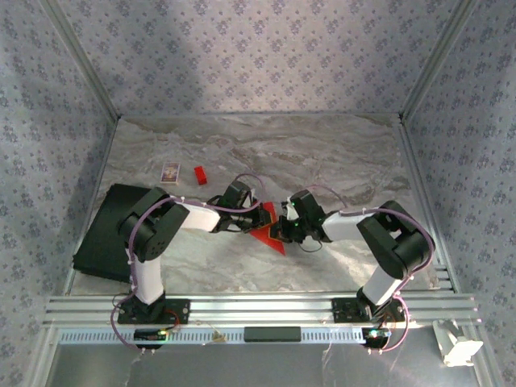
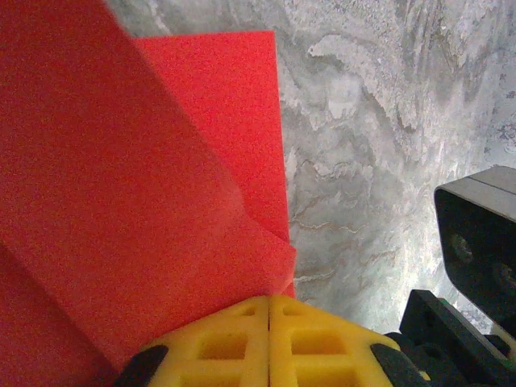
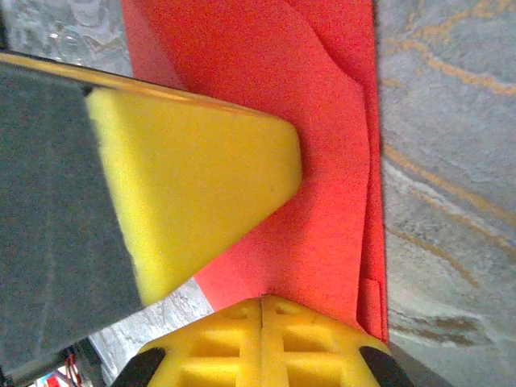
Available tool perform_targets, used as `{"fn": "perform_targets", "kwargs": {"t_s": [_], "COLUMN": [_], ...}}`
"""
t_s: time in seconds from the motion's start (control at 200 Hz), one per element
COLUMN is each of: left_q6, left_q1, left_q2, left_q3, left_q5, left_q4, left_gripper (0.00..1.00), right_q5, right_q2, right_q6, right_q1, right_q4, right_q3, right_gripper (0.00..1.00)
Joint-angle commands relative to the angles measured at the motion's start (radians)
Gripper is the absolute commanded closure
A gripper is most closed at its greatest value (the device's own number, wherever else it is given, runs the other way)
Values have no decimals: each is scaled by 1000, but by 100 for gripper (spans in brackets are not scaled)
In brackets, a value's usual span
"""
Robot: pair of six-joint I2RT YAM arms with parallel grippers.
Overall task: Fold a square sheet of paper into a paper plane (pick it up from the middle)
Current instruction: Fourth fold the wing at the center of the table.
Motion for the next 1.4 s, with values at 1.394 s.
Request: {"fn": "perform_targets", "kwargs": {"t_s": [1.394], "left_q6": [41], "left_q1": [-41], "left_q2": [-7], "left_q3": [28], "left_q5": [-85], "left_q4": [-245], "left_gripper": [95], "right_q5": [3], "right_q2": [-2], "right_q6": [45], "right_q1": [-12], "right_q4": [-13], "right_q3": [-26], "right_gripper": [100]}}
